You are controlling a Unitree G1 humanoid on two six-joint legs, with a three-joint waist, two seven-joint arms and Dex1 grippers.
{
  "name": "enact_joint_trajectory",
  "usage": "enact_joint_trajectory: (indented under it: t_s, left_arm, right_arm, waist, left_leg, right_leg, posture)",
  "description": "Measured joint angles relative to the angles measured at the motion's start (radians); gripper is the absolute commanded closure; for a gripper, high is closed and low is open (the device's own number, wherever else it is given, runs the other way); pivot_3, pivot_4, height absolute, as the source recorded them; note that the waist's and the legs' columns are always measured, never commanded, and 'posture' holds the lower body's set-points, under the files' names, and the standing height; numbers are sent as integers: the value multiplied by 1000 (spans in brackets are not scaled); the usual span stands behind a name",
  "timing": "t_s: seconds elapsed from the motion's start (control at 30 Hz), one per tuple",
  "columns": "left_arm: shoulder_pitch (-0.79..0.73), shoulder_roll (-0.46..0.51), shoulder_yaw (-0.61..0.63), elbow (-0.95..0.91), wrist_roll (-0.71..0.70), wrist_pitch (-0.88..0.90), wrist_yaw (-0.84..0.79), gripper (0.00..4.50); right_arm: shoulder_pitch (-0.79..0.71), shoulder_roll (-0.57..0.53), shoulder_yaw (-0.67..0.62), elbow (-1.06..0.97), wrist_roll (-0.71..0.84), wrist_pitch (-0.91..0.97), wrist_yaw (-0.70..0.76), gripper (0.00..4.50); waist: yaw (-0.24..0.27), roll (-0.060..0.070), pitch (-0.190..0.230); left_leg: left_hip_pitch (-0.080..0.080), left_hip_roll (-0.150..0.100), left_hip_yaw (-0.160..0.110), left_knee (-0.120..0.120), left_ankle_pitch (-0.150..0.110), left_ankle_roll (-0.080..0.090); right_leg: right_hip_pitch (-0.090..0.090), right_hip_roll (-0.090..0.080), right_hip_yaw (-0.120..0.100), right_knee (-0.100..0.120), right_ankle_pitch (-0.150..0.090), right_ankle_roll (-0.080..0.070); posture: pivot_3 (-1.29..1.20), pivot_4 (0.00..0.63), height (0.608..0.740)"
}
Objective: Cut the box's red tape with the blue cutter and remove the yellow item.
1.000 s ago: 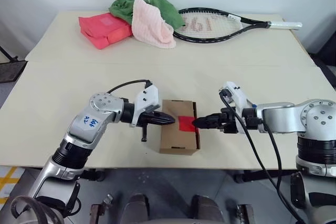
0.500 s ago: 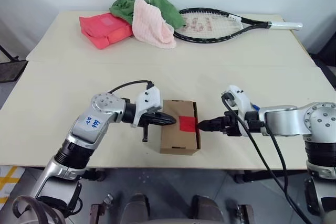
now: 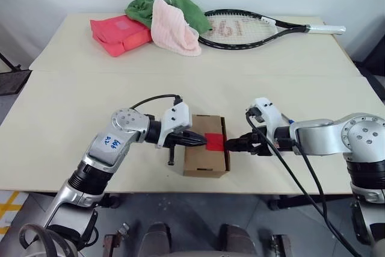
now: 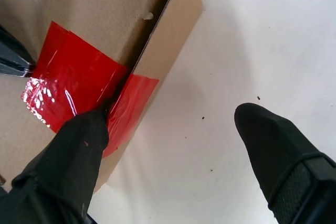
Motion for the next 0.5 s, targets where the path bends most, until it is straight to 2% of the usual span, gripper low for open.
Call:
enact_joint_trajectory:
  t_s: [0.23,0.5]
  left_arm:
    - [6,-1,-5,-8,0,0,4,4500]
    - [6,-1,-8,-2,0,-10,5,4500]
  right_arm:
    - [-15,-39,14,-28,-69,23,62,416]
    - [-14,-95,45,-27,-303,81,210,416]
  waist:
    - [4,0,0]
    - [9,0,0]
  left_leg:
    - [0,0,0,0,0,0]
    - [-1,0,0,1,0,0]
  right_leg:
    - [1,0,0,0,0,0]
    - [0,0,0,-1,0,0]
  posture:
    - [0,150,740]
    - [0,150,740]
